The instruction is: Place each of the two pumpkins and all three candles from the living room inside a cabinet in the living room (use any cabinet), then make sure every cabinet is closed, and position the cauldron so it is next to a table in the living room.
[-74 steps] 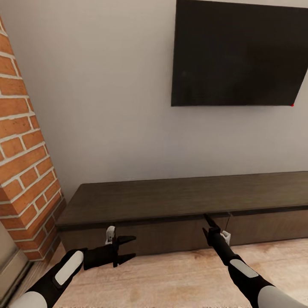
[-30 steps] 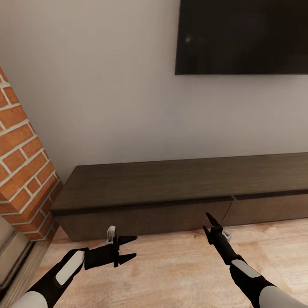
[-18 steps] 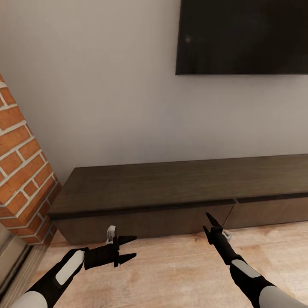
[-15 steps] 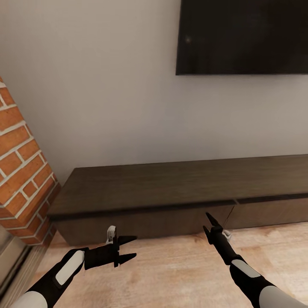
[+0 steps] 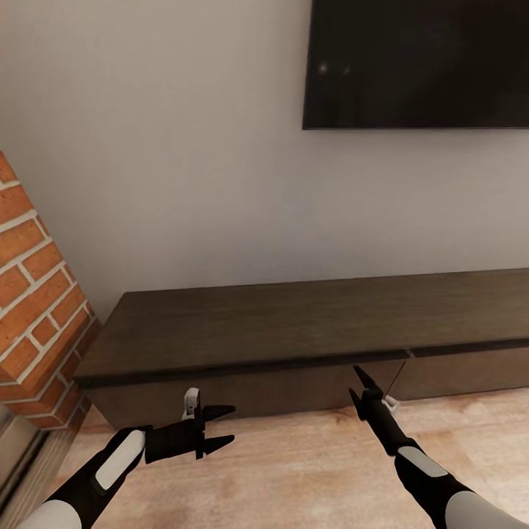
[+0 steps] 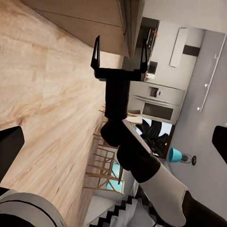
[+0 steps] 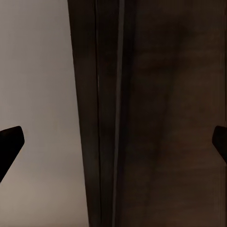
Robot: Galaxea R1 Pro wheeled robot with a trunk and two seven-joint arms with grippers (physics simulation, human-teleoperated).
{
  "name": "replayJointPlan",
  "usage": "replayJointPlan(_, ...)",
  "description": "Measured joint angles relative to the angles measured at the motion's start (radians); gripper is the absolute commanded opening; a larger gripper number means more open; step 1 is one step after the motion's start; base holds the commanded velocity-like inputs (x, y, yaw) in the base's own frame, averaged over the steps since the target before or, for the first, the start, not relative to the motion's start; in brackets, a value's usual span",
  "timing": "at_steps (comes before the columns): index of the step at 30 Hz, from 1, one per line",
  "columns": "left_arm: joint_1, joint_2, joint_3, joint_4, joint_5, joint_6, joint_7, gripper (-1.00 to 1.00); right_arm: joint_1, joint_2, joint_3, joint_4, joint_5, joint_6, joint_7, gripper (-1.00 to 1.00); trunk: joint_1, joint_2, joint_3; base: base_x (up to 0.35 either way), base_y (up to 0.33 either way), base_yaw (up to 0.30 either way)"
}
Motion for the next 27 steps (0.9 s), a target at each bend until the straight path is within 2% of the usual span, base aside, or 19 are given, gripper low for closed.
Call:
replayJointPlan(5,0.0,0.001,0.0,0.0,0.0,0.0,-0.001,1.0,0.001,0.003,0.0,0.015,0.0,0.0,0.009,1.0,0.0,0.0,0.0,0.001,0.0,0.0)
replayJointPlan(15,0.001,0.0,0.0,-0.001,0.001,0.0,-0.002,1.0,0.0,0.003,-0.001,0.062,0.0,-0.002,0.111,1.0,0.0,0.0,0.0,0.0,0.0,0.0)
replayJointPlan(24,0.001,-0.003,0.0,-0.001,0.0,0.0,-0.002,1.0,0.0,0.003,-0.001,0.074,0.0,-0.001,0.145,1.0,0.004,-0.002,-0.035,0.0,0.0,0.0)
replayJointPlan(27,0.001,-0.003,0.0,-0.001,0.001,0.0,-0.002,1.0,0.0,0.003,0.0,0.075,0.0,-0.001,0.146,1.0,0.004,-0.002,-0.035,0.0,0.0,0.0)
